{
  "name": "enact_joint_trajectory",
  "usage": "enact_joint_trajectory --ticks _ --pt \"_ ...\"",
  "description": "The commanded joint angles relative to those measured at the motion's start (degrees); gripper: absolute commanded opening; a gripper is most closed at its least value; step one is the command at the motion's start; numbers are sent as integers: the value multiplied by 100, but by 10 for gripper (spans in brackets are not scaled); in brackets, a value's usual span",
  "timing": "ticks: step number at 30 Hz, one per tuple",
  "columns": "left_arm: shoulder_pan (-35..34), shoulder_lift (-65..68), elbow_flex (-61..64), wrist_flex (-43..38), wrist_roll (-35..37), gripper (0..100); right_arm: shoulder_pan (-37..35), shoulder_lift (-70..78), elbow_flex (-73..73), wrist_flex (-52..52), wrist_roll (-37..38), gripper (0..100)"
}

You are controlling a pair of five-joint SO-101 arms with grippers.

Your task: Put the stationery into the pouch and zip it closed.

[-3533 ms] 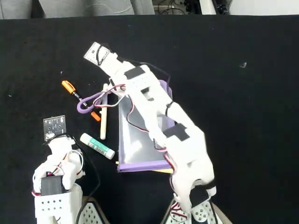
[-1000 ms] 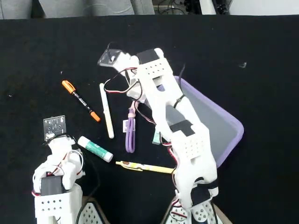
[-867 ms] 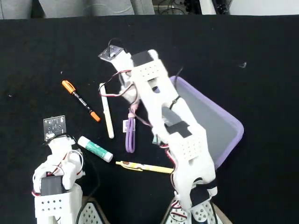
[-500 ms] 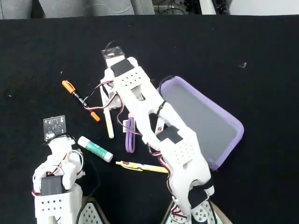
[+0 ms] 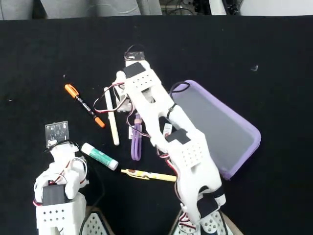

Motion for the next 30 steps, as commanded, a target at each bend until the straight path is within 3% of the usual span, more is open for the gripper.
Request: enact_joint_trajectory --ticks 1,4,14,30 --pt "22 -26 136 26 0 30 114 -31 -382 -70 -88 152" --pt "22 -26 136 26 0 30 114 -31 -444 -97 -62 99" --pt "22 -26 136 26 0 30 123 207 -435 -44 -44 239" --pt "22 -26 136 26 0 30 422 488 -664 -44 -79 243"
